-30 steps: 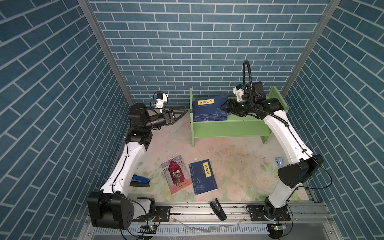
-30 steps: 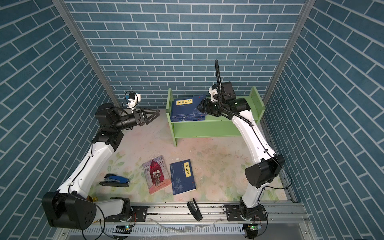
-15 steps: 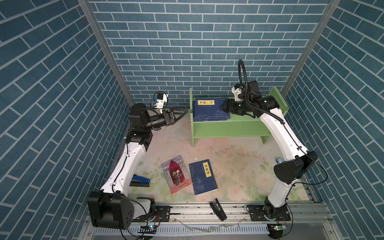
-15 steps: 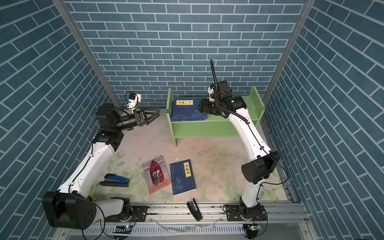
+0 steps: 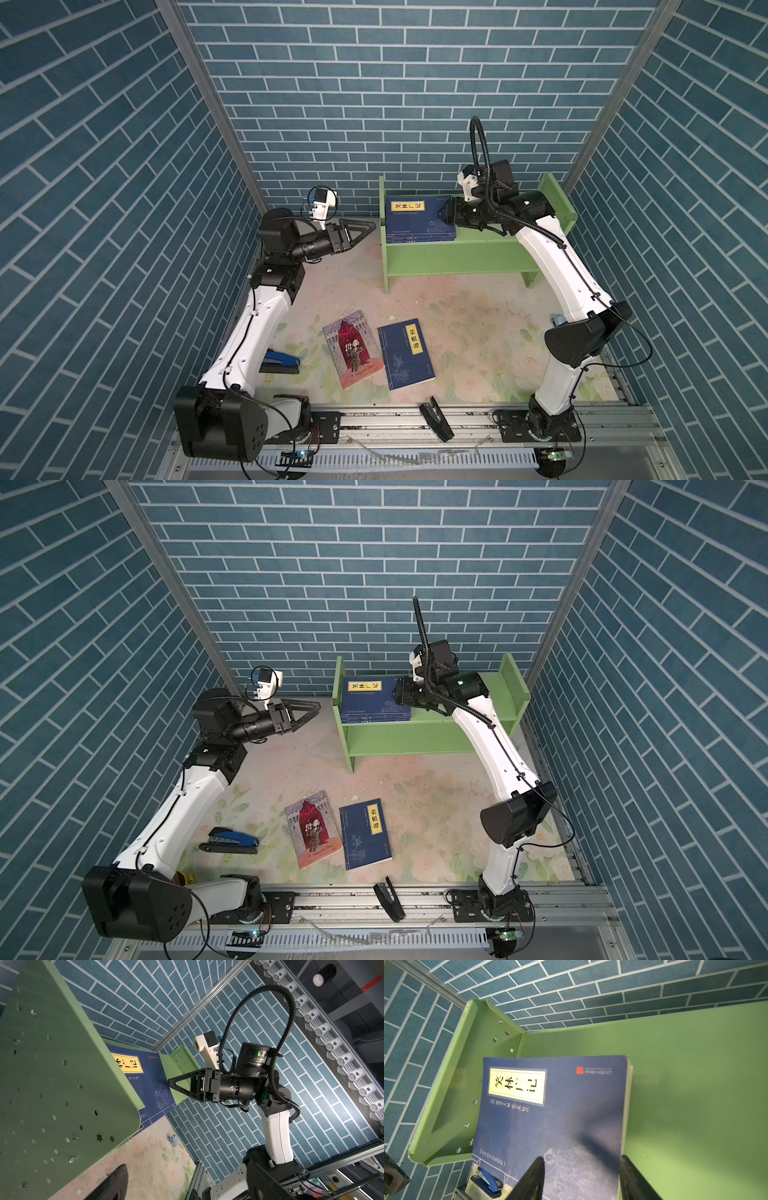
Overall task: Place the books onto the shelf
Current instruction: 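Open the right gripper above the book while the left gripper moves toward the shelf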
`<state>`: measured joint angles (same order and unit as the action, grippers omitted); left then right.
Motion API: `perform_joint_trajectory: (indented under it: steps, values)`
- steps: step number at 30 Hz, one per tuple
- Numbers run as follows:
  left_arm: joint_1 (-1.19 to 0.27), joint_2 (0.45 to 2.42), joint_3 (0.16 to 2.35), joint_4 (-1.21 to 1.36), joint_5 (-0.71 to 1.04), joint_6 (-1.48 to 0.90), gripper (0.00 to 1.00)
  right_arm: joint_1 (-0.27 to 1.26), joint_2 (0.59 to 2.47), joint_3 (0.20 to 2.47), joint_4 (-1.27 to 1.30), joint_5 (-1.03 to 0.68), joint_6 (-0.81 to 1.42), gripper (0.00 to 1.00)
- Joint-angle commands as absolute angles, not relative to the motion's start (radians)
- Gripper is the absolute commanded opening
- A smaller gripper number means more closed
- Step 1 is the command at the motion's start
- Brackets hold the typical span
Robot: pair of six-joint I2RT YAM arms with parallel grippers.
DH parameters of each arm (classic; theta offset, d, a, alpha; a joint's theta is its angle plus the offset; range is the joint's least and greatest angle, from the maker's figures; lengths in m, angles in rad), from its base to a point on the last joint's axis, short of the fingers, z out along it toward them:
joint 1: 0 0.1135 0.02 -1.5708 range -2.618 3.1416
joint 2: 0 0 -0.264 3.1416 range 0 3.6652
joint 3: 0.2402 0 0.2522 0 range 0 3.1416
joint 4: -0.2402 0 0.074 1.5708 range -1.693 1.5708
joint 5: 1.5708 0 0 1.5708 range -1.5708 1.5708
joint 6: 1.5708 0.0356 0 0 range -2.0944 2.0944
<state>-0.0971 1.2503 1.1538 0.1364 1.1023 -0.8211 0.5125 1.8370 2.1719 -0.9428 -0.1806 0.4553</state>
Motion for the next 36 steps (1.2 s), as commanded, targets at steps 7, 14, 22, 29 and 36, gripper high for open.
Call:
perform_joint_trajectory:
  steps: [7,14,22,29,36]
  values:
    - [-0.102,1.207,1.181,-0.008,1.067,-0.625,0.9,0.52,1.878,2.239,-0.954,-0.181,0.432,0.59]
    - [-0.103,1.195,1.224,-0.201,0.981,-0.393,0.91,0.521,1.877,2.254,-0.972,-0.155,0.434,0.61]
    - [-0.107,1.187,1.247,-0.337,0.873,-0.153,0.89,0.522,1.77,2.184,-0.929,-0.038,0.434,0.63]
    - [-0.159,1.173,1.258,-0.468,0.698,0.068,0.87,0.521,1.576,1.976,-0.797,-0.057,0.436,0.58]
    - [-0.221,1.175,1.25,-0.474,0.576,0.134,0.84,0.531,1.395,1.708,-0.7,-0.171,0.46,0.51]
